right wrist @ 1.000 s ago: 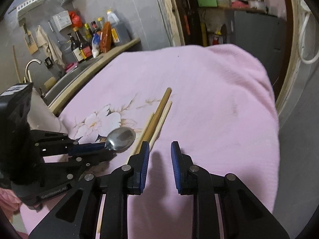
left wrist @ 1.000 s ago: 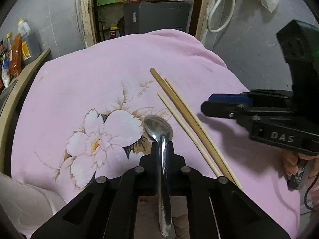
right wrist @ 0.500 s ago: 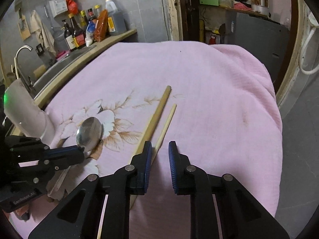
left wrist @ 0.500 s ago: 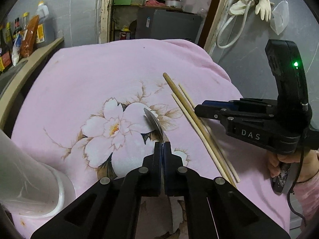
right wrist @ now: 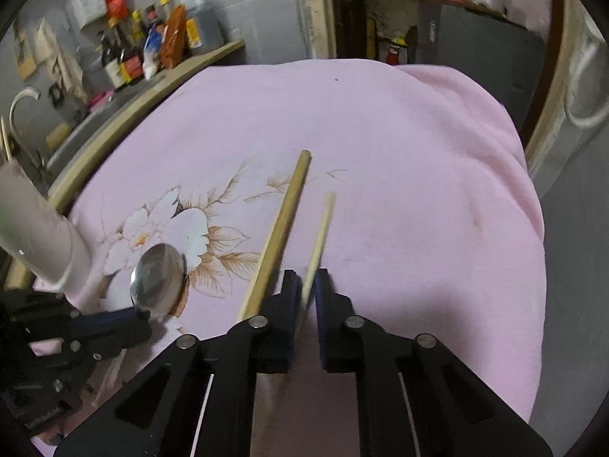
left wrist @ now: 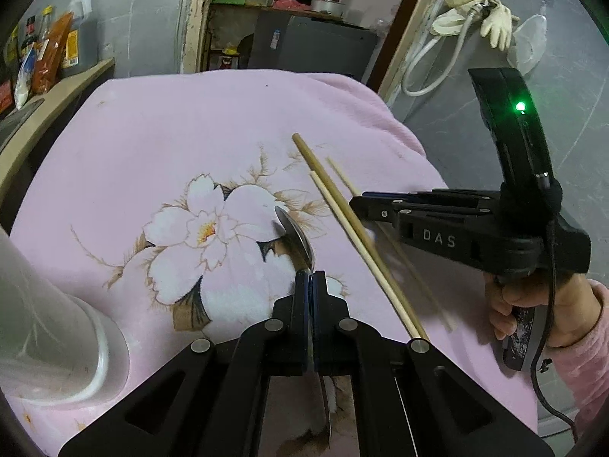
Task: Organize utensils
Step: 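Grasp the steel spoon with the left tool while the right tool grasps a chopstick, then carry the spoon and chopstick up over the white holder with both tools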
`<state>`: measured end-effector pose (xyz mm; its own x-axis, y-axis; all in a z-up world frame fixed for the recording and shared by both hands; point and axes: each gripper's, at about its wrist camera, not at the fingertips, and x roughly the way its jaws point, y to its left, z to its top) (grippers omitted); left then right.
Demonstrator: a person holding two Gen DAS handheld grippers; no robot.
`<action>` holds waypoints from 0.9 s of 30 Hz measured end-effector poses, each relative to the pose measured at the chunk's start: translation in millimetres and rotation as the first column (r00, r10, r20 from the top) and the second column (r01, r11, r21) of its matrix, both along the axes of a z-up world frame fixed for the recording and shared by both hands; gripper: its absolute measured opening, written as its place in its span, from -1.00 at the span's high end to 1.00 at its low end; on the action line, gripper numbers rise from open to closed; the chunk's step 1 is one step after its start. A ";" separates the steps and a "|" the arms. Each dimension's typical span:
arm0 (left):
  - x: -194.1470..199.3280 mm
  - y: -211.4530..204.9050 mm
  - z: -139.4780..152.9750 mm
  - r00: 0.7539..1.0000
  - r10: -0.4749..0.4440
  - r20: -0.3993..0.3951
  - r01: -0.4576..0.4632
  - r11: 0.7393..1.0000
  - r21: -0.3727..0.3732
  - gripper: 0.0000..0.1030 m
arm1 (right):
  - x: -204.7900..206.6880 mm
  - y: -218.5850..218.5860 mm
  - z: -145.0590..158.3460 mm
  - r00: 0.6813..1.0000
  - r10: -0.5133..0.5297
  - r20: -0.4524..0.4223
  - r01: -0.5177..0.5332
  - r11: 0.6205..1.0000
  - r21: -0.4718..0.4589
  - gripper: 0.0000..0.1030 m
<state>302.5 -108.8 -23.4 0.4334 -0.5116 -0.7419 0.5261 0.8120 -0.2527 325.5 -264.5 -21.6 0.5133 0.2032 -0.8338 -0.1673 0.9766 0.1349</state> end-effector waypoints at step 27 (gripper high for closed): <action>-112.7 28.3 99.7 0.743 0.236 0.627 -0.114 0.967 -0.228 0.98 | -186.3 38.5 106.4 0.549 -0.096 0.830 0.099 0.994 0.050 0.95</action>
<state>189.8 -80.5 76.3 0.8698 -0.4653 -0.1642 0.4647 0.8844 -0.0440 139.2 -226.0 84.8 0.9940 0.1064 -0.0263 -0.1069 0.9941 -0.0156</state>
